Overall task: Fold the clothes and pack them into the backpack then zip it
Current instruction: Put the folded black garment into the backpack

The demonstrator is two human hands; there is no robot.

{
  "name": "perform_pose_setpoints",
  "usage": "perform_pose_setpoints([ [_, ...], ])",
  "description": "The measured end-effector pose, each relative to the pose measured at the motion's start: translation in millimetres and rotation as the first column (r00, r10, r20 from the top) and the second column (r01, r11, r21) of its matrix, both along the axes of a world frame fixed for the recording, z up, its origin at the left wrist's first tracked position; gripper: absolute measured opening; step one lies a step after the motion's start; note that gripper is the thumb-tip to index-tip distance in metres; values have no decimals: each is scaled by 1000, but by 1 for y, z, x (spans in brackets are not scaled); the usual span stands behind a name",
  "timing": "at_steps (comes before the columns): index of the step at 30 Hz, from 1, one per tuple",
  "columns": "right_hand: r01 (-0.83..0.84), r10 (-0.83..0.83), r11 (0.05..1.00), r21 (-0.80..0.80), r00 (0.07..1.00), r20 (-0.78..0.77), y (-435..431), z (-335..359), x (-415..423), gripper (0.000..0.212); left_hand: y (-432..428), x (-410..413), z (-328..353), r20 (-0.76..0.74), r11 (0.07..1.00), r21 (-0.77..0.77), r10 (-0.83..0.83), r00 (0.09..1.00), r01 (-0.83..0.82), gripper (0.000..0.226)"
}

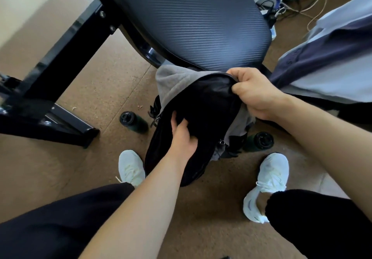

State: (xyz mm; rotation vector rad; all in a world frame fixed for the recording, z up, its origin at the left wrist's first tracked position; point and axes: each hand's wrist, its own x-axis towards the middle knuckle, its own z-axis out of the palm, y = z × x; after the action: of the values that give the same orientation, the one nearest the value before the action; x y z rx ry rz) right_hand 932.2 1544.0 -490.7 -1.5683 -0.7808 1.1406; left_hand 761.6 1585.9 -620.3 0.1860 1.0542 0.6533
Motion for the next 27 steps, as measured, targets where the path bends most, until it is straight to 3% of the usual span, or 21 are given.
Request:
perform_pose_setpoints([
  [3, -4, 5, 1000, 23, 1000, -14, 1, -2, 2, 38, -2, 25, -15, -155, 995, 80, -42, 987, 55, 72],
  [5, 14, -13, 1000, 20, 1000, -16, 4, -3, 5, 38, -2, 32, -35, -424, 961, 177, -122, 898, 214, 83],
  [7, 41, -41, 999, 27, 999, -2, 5, -4, 10, 39, -1, 37, -50, -734, 876, 171, -193, 651, 452, 87],
  [9, 94, -95, 995, 22, 994, 52, 6, -7, 17, 41, -2, 36, -56, -889, 805, 83, -207, 409, 588, 83],
  [13, 229, -223, 973, -23, 965, 140, 5, -15, 33, 41, -7, 14, -71, -977, 562, -37, -194, 88, 826, 80],
  [17, 222, -211, 974, -48, 961, 178, 3, -14, 30, 31, -4, -12, -82, -963, 323, -260, -20, -269, 910, 79],
  [18, 210, -199, 977, -47, 964, 175, 2, -13, 28, 31, -4, -16, -80, -955, 262, -272, 46, -294, 926, 77],
  [20, 187, -179, 982, -34, 970, 168, 1, -11, 24, 32, -3, -19, -76, -952, 93, -222, 196, -237, 971, 73],
  [22, 154, -147, 988, -27, 974, 170, 0, -9, 22, 36, -2, -18, -75, -933, -169, -262, 297, -204, 950, 74],
  [24, 98, -94, 995, -17, 981, 171, -1, -7, 18, 41, 5, -14, -77, -912, -361, -370, 316, -261, 856, 80],
  [27, 31, -28, 999, -11, 983, 181, -2, -5, 13, 35, 26, -4, -89, -872, -462, -475, 362, -329, 749, 83],
])
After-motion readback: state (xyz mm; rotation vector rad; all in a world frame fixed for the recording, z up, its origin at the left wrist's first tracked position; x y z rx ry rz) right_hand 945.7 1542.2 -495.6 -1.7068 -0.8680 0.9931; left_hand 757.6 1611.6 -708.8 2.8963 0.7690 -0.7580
